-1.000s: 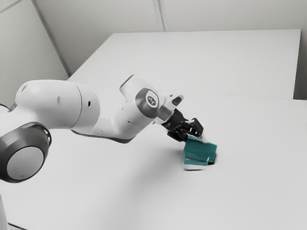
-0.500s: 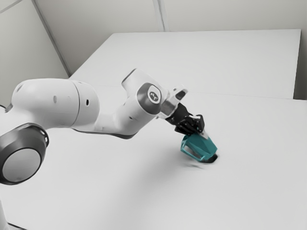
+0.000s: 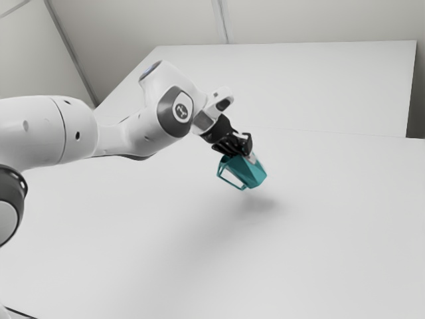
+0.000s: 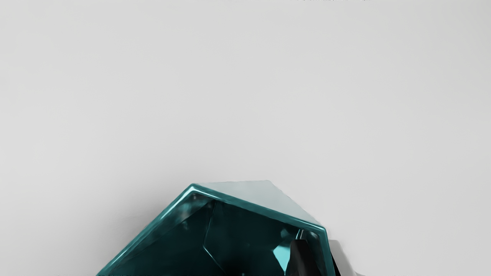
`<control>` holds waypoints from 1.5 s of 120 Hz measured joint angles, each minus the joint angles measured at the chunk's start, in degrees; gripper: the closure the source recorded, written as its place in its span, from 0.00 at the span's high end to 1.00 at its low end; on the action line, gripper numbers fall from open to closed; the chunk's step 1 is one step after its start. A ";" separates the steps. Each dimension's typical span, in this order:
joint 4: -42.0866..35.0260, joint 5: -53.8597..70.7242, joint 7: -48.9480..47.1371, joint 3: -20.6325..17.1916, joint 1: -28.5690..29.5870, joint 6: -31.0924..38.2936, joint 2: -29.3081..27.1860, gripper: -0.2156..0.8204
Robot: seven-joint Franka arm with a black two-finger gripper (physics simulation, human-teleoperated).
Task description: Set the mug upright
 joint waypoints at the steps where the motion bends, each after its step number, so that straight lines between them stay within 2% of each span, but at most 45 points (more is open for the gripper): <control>1: 0.02 0.60 -0.08 0.22 -0.04 -0.01 -0.05 0.06; 20: 0.12 10.24 -1.94 2.30 1.55 -0.08 -0.29 0.05; 54: -0.03 23.60 -5.19 2.41 7.21 -0.85 -0.26 0.04; 81: 0.07 32.77 -7.48 2.40 9.55 -4.95 -0.05 0.04; 118: 0.42 35.15 -9.40 2.22 11.00 -9.24 2.12 0.04; 180: 0.48 34.01 -10.81 1.43 11.80 -7.85 5.20 0.04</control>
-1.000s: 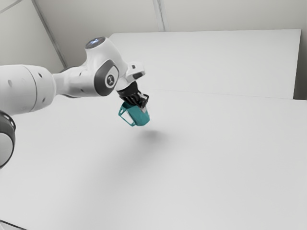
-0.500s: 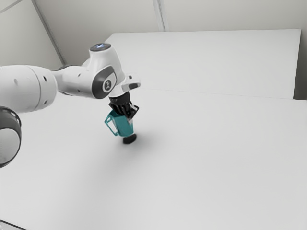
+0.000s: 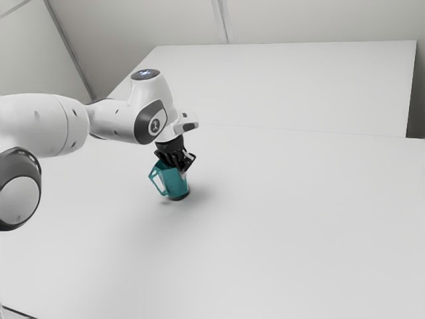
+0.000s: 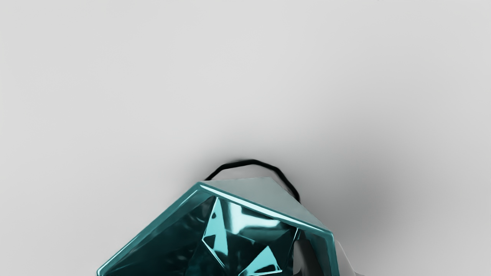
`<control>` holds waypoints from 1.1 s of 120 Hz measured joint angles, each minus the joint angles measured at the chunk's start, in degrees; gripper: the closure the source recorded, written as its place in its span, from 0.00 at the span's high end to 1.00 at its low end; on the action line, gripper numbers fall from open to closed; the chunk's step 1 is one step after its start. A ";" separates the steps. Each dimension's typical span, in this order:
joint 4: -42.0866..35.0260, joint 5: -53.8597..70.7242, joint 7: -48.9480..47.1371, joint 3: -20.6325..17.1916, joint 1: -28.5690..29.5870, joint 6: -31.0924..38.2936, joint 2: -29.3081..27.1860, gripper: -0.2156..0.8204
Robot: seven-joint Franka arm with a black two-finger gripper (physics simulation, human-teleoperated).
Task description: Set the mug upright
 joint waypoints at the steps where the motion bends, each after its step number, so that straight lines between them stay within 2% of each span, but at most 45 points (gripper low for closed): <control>1: 0.00 -0.04 -0.01 0.00 0.00 0.01 0.01 0.04; 11: 0.00 -0.37 -0.12 0.00 0.00 0.07 0.13 0.05; 35: -0.10 -1.10 0.15 0.00 0.09 0.07 0.08 0.46; 56: -0.02 -0.62 0.50 0.05 0.00 0.06 -0.98 0.65; 88: 1.10 1.19 0.88 0.80 -0.55 -1.70 -7.67 0.75; 132: 16.19 9.44 0.70 1.22 0.00 -17.28 -11.03 0.78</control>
